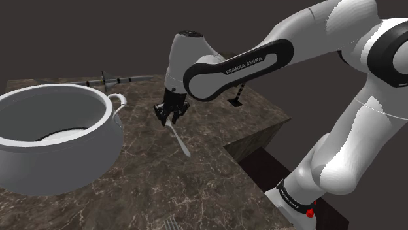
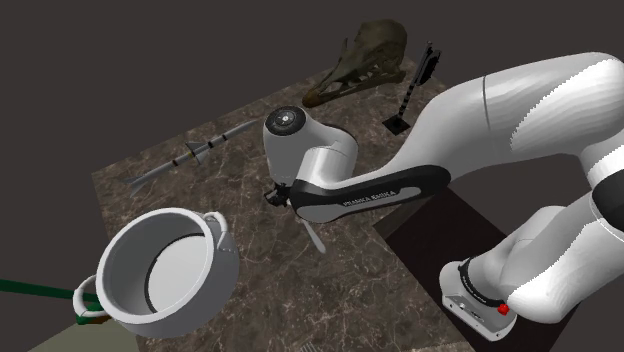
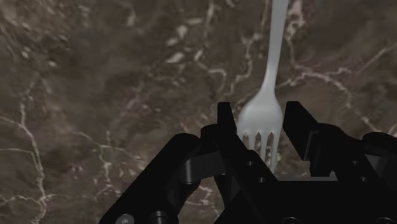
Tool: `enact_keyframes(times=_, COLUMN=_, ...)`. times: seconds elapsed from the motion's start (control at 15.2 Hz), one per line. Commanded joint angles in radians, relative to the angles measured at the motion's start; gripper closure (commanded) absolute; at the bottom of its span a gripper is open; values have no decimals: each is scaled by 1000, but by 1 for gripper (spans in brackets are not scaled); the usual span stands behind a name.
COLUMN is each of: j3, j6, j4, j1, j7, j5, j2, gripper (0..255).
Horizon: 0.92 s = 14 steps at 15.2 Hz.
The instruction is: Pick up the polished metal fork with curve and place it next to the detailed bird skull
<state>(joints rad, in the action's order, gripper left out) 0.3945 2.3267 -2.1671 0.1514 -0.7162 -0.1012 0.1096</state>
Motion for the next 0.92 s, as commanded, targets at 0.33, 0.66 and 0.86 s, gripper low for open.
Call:
enact_keyframes(times=0.33, j3=8, j6=-48, j4=25, j1=3, j7=15, j5=27, j2=-29, gripper=255)
enact_keyframes(times=0.66, j3=10, j6=-112, j4=57, j1=0, j7=30, j5=48, j2=-64, gripper=255)
enact_keyframes(times=0.86, j3=10, j6=-150, j4=79, j1=-1, j7=38, j5=58, j2=-82, gripper=255)
